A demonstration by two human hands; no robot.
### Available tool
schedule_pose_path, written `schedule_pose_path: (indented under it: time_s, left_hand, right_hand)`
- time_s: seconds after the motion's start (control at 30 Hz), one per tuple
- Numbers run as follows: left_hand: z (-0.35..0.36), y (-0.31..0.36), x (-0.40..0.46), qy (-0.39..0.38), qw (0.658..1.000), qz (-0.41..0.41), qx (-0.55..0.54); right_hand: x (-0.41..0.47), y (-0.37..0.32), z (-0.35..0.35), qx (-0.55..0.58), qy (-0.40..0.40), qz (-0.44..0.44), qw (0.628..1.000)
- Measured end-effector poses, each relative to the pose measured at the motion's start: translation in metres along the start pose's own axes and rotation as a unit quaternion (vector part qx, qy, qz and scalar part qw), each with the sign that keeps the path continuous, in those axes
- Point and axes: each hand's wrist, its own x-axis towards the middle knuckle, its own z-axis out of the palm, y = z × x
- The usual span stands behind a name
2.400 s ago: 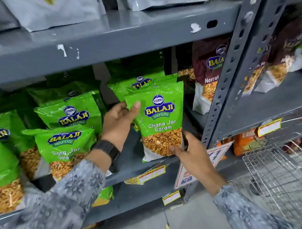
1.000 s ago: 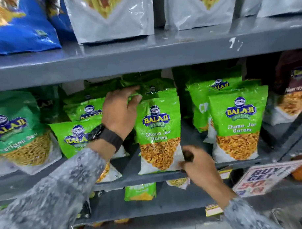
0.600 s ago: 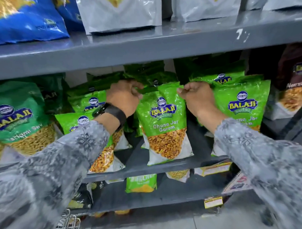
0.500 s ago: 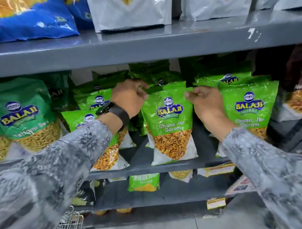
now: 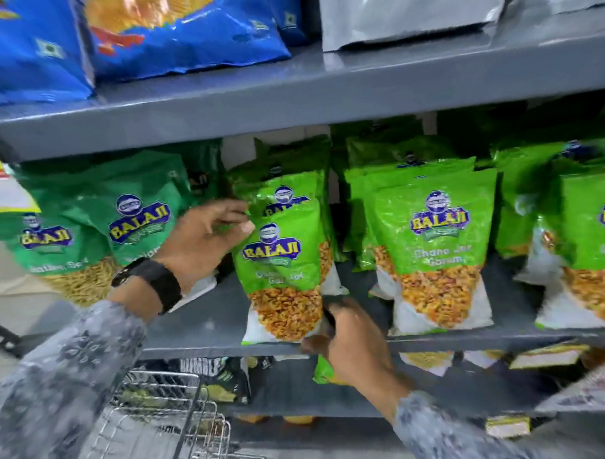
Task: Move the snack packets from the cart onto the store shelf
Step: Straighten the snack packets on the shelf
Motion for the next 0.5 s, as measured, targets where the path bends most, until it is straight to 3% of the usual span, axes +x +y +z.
schedule_pose_path:
  time_s: [0.13, 0.3, 0.4, 0.5]
  left_hand:
    - [-0.006, 0.006, 0.022, 0.016, 0.986, 0.096, 0.132]
    - [-0.002, 0.014, 0.03, 0.049, 0.976, 0.162, 0.136]
    - [-0.01, -0.011, 0.018, 0.102, 0.991, 0.085, -0.01]
    - [-0.007, -0.029, 0.009, 0.025, 0.978, -0.083, -0.189]
  right_hand:
    - [0.0, 0.01, 0.007, -0.013, 0.05, -0.034, 0.998]
    - [0.004, 0.011, 0.006, 0.045, 0.066, 0.029, 0.996]
    - [0.012, -0.008, -0.009, 0.115, 0.063, 0.021, 0.991]
    - [0.038, -0.045, -0.045, 0.342, 0.096, 0.013, 0.935]
